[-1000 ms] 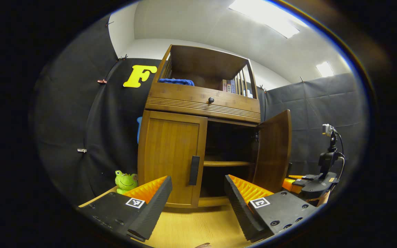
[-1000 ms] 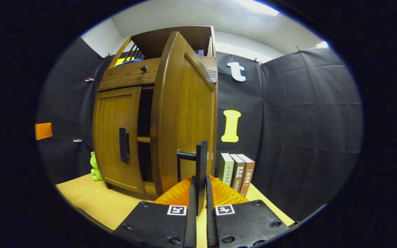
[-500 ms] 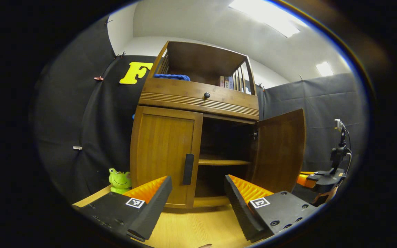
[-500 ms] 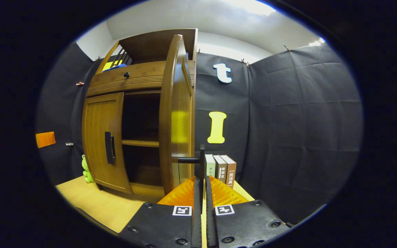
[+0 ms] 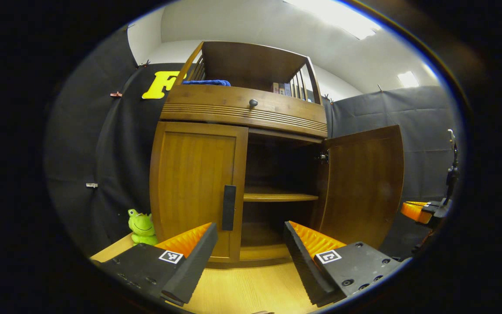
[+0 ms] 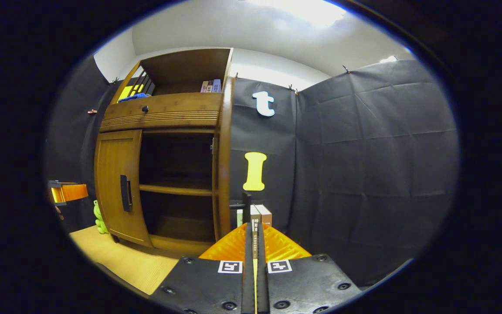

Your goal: Open the right door of the double-door shoe cabinet with the right hand, and open the left door with the left hand.

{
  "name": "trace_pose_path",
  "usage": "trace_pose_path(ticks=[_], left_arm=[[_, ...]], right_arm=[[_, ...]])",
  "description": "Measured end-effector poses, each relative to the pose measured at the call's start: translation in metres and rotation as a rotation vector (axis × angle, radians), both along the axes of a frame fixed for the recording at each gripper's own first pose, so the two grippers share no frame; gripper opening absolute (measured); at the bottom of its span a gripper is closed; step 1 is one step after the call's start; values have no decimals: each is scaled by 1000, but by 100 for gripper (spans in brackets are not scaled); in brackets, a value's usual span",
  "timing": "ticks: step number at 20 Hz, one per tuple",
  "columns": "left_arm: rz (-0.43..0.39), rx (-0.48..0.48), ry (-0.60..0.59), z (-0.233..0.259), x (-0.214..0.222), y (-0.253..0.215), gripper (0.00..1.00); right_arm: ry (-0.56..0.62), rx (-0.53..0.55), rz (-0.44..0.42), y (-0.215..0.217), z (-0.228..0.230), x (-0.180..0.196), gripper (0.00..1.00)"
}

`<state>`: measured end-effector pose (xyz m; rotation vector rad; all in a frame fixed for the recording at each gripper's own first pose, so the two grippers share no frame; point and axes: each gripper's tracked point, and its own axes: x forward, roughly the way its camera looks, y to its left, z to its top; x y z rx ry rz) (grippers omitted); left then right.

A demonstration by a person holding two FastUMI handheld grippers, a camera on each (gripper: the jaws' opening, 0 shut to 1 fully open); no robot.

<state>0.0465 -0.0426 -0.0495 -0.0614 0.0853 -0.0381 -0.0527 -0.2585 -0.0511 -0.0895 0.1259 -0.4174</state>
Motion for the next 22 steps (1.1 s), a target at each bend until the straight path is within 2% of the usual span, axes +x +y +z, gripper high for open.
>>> trace_pose_path(ticks=[1,3,7,10,11,12,14,17,20,22], left_arm=[[-4,-2,-1,0,6,-2,92],[-3,1,-14,0,18,-2,95],[8,21,-50,2,49,6,92],[5,42,-91,3,77,13,95],[6,53,-93,1,87,16,95],[11,61,-96,-2,98,21,95],[23,72,-108,-9,118,30,92],[68,87,-77,-29,152,48,95],[72,64,-47,-50,188,57,95],[88,41,-15,-65,201,72,92]], right_arm=[[-4,-17,-12,-3,3,-6,6],[-17,-30,-11,-2,6,-15,6],[-46,-87,-32,4,22,-26,46],[-65,-97,-13,14,27,-18,94],[-63,-92,0,16,25,-15,99],[-60,-89,8,18,24,-15,95],[-58,-93,22,16,22,-9,95],[-72,-88,43,10,22,0,97],[-121,-58,83,11,27,5,98],[-147,-61,74,5,31,4,97]])
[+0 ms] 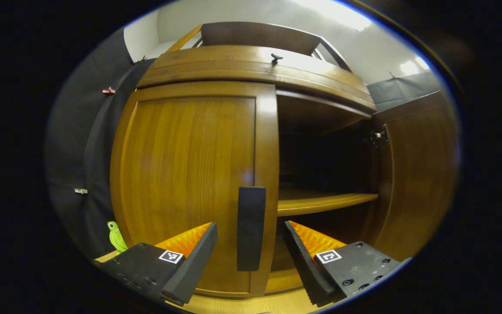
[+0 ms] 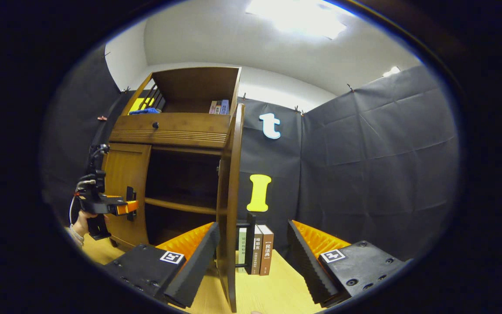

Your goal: Open the right door of the double-door shoe cabinet with the right hand, and open the left door with the left hand.

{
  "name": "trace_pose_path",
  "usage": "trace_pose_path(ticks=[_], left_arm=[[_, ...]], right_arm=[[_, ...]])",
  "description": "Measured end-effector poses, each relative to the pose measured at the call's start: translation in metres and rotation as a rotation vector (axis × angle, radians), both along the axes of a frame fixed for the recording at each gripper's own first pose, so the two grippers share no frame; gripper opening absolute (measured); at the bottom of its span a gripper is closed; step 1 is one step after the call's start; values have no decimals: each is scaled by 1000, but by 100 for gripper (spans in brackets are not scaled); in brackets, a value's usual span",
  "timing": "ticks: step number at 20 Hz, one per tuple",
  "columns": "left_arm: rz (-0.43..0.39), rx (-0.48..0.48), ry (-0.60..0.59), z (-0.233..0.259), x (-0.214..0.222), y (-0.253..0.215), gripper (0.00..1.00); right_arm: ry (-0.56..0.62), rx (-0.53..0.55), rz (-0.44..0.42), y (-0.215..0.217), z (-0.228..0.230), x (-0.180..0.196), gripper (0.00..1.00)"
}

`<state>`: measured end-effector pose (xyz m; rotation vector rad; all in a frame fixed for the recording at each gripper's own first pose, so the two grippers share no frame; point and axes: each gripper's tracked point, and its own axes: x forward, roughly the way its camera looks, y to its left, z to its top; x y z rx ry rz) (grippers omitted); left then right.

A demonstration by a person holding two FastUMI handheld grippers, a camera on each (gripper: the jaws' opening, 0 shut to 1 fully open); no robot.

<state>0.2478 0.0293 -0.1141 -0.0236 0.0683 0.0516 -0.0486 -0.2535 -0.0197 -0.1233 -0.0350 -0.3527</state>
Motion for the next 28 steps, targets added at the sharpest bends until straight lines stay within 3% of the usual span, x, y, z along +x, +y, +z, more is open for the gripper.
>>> trace_pose_path(ticks=[5,7,10,14,28], left_arm=[[15,9,-2,-6,15,6,90],[-13,45,-35,2,15,0,84],[-4,64,-27,0,15,-5,36],[-23,-5,-6,0,11,-5,31],[-112,-14,13,10,-63,1,28]], right_arm=[[-51,-52,-66,-16,14,-7,95],[-48,-40,-83,-21,12,-6,97],[-27,-20,-98,-23,8,-7,95],[-11,-16,-104,-18,8,-17,97],[38,12,-73,19,6,-22,97]])
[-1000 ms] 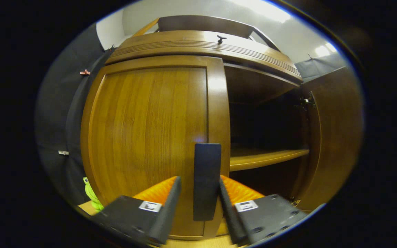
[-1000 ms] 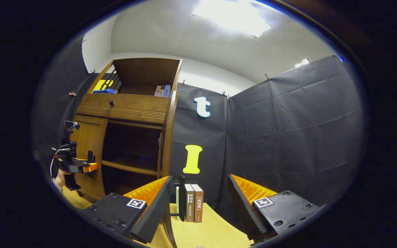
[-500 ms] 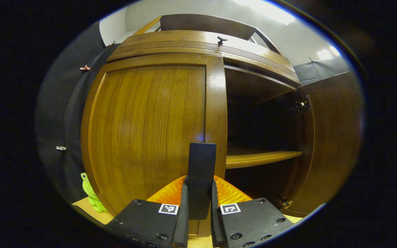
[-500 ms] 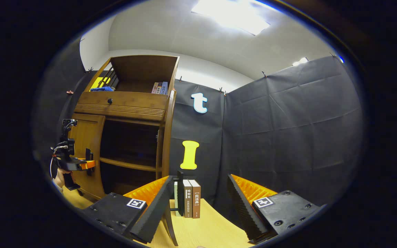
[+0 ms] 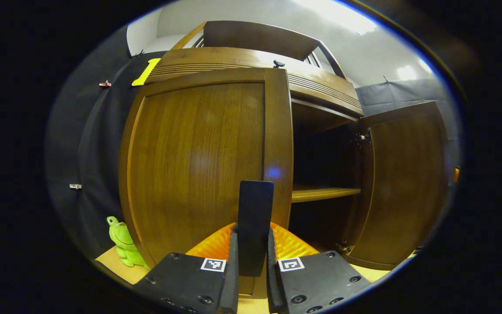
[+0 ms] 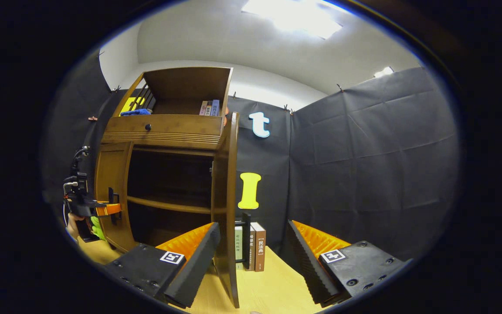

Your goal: Open the right door of the double-door shoe cabinet with the right hand, and open the left door with the left hand.

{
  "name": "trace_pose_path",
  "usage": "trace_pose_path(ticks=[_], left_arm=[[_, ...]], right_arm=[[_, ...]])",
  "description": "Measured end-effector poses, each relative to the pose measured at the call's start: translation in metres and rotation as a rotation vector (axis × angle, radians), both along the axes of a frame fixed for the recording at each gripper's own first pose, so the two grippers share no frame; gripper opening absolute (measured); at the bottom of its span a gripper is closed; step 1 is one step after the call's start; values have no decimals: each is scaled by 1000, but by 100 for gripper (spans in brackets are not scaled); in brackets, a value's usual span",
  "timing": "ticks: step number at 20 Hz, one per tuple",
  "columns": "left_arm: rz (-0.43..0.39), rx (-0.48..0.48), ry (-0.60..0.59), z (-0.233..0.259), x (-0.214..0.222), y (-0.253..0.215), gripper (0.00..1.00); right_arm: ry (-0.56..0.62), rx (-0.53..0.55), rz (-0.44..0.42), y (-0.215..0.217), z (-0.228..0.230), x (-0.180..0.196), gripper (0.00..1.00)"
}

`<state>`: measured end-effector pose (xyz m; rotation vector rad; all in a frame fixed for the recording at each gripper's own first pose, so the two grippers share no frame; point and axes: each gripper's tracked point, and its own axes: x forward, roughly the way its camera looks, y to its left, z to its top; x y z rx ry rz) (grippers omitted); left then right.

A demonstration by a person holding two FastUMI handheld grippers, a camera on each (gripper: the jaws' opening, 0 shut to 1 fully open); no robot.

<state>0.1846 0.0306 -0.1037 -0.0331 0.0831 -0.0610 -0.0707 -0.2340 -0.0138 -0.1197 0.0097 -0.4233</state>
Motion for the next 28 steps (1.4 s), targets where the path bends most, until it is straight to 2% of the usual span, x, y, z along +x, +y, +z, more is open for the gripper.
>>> trace_pose_path(ticks=[1,2,6,8,12,13,18,21,23,28], left_arm=[[-7,2,2,1,-7,2,31],[-14,0,3,3,-16,3,31],[-36,-34,9,8,-47,13,31],[-38,-29,11,14,-58,18,28],[-35,-19,18,16,-95,43,29],[-38,-22,19,17,-100,47,28],[-34,-22,12,21,-123,68,29],[-26,-21,16,22,-131,76,29],[-16,-9,8,24,-136,83,29],[39,20,1,26,-149,102,26]], right_arm=[[3,-1,4,5,0,-1,97],[3,-2,7,11,1,-1,99],[2,-4,19,31,5,-3,97],[2,5,31,45,6,-4,97],[-2,18,53,73,6,-6,95],[-2,19,57,79,6,-6,97],[-4,35,81,110,5,-8,95],[-1,43,88,121,2,-7,97],[10,47,89,124,0,-5,95],[26,64,97,132,-7,0,97]])
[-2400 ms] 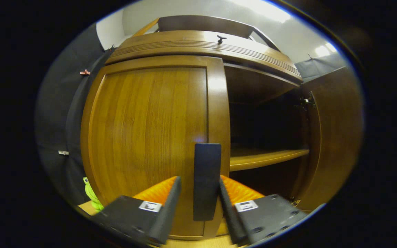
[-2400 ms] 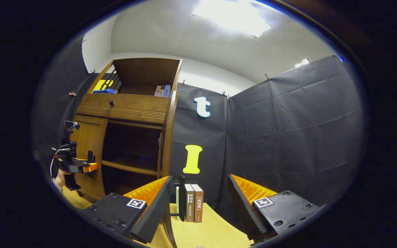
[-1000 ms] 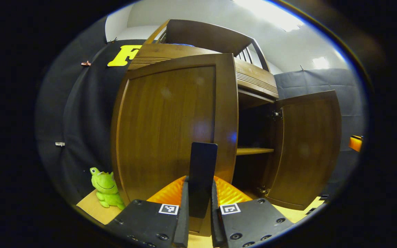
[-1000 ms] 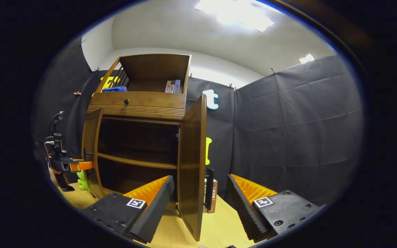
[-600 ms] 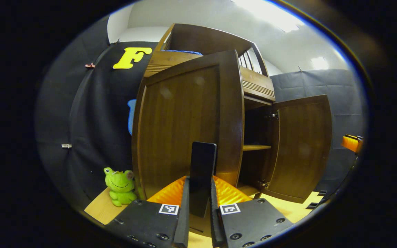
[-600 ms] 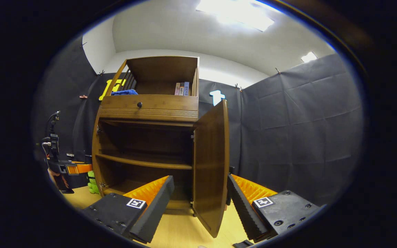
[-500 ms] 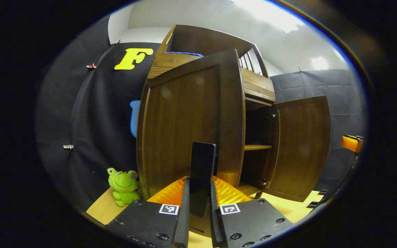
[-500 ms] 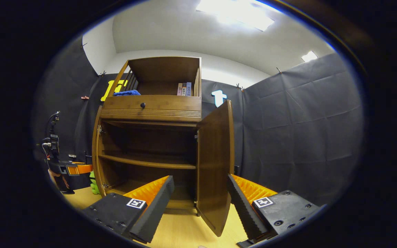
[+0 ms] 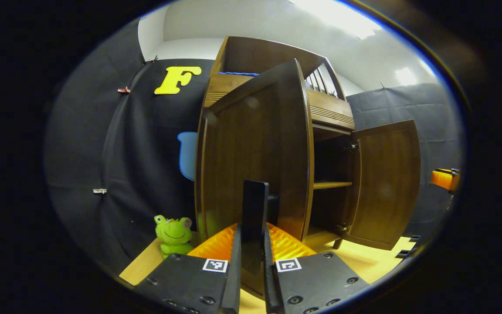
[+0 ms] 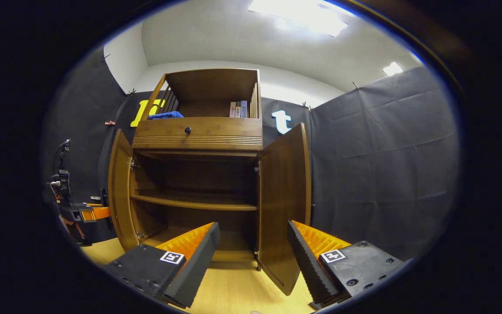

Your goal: Open the right door of the double-door shoe cabinet with the right hand, and open the left door with the left hand.

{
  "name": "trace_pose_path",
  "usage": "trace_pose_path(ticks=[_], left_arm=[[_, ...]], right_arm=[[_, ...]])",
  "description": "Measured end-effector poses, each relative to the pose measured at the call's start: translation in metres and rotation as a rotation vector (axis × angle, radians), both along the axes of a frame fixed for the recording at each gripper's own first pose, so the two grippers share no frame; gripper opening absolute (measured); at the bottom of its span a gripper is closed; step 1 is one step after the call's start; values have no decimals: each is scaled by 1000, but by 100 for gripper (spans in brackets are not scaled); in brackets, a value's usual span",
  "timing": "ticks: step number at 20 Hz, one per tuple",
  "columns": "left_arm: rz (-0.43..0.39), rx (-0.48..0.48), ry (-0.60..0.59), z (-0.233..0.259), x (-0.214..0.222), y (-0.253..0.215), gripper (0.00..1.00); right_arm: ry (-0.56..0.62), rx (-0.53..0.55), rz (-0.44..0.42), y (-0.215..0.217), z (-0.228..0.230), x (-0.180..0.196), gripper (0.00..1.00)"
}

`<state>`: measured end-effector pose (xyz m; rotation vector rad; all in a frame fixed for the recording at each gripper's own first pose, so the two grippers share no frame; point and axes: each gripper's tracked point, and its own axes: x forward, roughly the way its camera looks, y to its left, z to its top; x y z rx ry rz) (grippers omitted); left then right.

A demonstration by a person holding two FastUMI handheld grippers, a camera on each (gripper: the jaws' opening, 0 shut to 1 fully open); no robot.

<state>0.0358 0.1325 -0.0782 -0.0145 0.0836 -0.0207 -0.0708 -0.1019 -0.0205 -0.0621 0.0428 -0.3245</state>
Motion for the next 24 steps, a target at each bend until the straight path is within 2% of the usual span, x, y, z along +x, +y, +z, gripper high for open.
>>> trace_pose_path(ticks=[2,4,8,13,16,19,22,24], left_arm=[[15,17,0,0,-4,4,25],[38,38,6,1,-8,13,24],[63,26,8,2,-15,29,20],[196,55,14,4,-32,75,12],[259,42,-9,12,-44,96,6],[240,11,-24,22,-59,91,5],[274,57,-21,33,-76,87,5],[226,46,-35,51,-87,55,5]], right_arm=[[16,9,6,5,-6,2,95],[35,15,10,9,-12,3,97],[28,32,32,23,-10,4,98],[-3,16,54,37,0,4,95],[4,18,84,47,-1,5,98],[11,12,101,49,0,6,95],[11,17,120,50,2,7,97],[11,17,128,50,4,11,97]])
